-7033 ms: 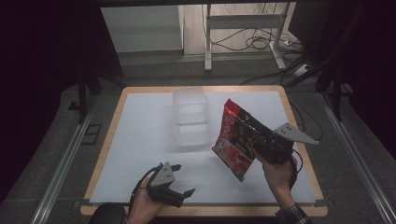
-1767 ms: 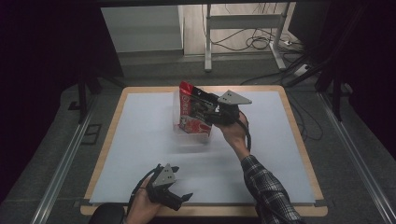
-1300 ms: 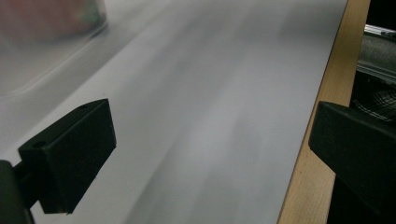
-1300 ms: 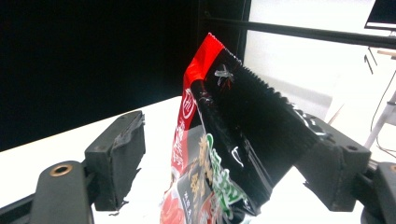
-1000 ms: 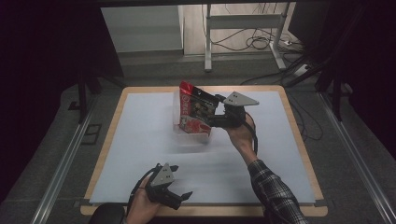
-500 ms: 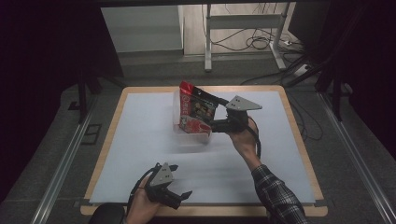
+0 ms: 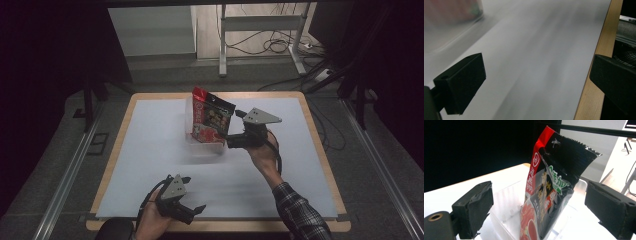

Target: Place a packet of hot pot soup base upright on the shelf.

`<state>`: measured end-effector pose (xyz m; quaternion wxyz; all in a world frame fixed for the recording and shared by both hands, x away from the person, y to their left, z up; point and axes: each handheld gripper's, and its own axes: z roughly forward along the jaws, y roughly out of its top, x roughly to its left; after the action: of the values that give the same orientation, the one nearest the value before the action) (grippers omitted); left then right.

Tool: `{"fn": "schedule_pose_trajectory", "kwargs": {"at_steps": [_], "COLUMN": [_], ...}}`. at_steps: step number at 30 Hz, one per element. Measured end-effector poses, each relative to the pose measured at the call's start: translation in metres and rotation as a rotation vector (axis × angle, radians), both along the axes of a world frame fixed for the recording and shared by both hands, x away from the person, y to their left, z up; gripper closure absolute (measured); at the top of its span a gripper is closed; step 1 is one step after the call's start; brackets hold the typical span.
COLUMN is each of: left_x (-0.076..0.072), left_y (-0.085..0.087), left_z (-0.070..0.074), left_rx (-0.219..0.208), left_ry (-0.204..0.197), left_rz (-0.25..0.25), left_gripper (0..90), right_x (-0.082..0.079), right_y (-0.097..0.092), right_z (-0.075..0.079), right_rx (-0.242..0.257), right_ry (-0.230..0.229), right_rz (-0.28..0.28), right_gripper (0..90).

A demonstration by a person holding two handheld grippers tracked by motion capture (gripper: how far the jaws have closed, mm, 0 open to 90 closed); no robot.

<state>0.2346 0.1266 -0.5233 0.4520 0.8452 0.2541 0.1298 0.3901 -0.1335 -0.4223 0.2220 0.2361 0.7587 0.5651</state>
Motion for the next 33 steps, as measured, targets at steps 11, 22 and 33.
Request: {"fn": "schedule_pose_trajectory", "kwargs": {"at_steps": [11,22,33], "left_x": [0.000,0.000,0.000], "left_y": [0.001,0.000,-0.001], "left_z": [0.000,0.000,0.000], "left_rx": [-0.004,-0.004,-0.006], "left_ry": [0.001,0.002,0.003], "left_rz": [0.000,-0.003,-0.008], "left_gripper": [0.5,0.4,0.4], "right_x": [-0.008,-0.017,-0.025], "right_y": [-0.007,-0.018,-0.030], "right_z": [0.004,0.008,0.004], "right_rx": [0.009,0.019,-0.002], "right_ry": [0.009,0.040,0.016], "right_rz": [0.001,-0.002,-0.025], "right_gripper": [6.3,4.4,3.7]}}
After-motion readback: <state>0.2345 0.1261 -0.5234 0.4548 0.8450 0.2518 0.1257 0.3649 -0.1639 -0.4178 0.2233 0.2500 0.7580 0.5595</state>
